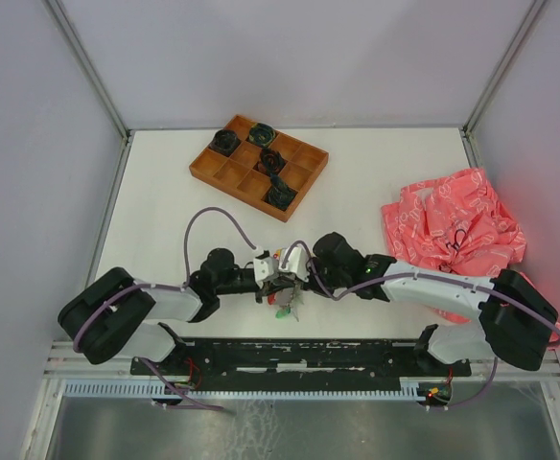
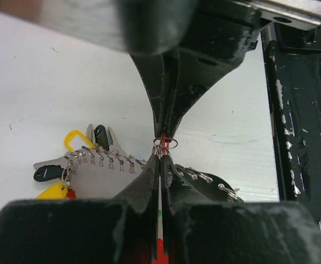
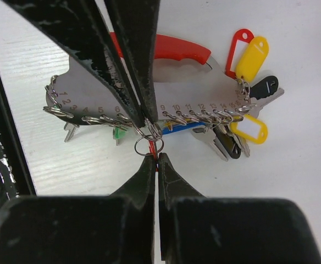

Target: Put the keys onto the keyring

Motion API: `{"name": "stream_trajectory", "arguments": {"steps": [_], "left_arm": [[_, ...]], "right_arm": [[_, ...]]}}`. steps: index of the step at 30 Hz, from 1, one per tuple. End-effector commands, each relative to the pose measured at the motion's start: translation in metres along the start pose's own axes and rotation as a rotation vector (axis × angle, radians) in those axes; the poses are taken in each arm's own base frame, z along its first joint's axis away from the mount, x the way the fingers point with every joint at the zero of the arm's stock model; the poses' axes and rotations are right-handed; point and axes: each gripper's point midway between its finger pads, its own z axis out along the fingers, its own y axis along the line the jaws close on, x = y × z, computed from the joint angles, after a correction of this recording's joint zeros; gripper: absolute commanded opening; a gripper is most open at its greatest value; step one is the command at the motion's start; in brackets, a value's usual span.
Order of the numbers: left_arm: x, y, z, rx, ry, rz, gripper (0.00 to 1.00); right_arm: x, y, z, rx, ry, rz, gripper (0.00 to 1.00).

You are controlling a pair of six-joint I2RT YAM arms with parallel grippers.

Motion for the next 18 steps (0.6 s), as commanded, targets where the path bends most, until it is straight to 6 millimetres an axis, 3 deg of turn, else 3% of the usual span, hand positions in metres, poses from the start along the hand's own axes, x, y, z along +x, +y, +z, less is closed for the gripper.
{"name": "stream_trajectory", "arguments": {"steps": [1,8,12,16,18], "left_arm": [[-0.034,0.001,-0.001,-0.009,-0.121,0.086,0.03],[-0.044,-0.009,0.002,0.013,-0.172,0.12,0.03],[-0.044,-0.011,0.003,0.007,-0.179,0.129,0.03],[-0.039,-0.008,0.0,-0.024,-0.164,0.131,0.03],[-0.036,-0.005,-0.001,-0.044,-0.148,0.132,0.03]], "right_arm": [[-0.009,-0.016,0.002,0.055,-0.002,0.072,0.01],[-0.021,-0.015,0.017,0.004,-0.013,0.103,0.01],[-0.017,-0.017,0.026,0.003,0.033,0.137,0.01],[-0.01,-0.026,0.02,0.039,0.031,0.194,0.01],[-0.008,-0.029,0.01,0.057,0.015,0.203,0.06]]}}
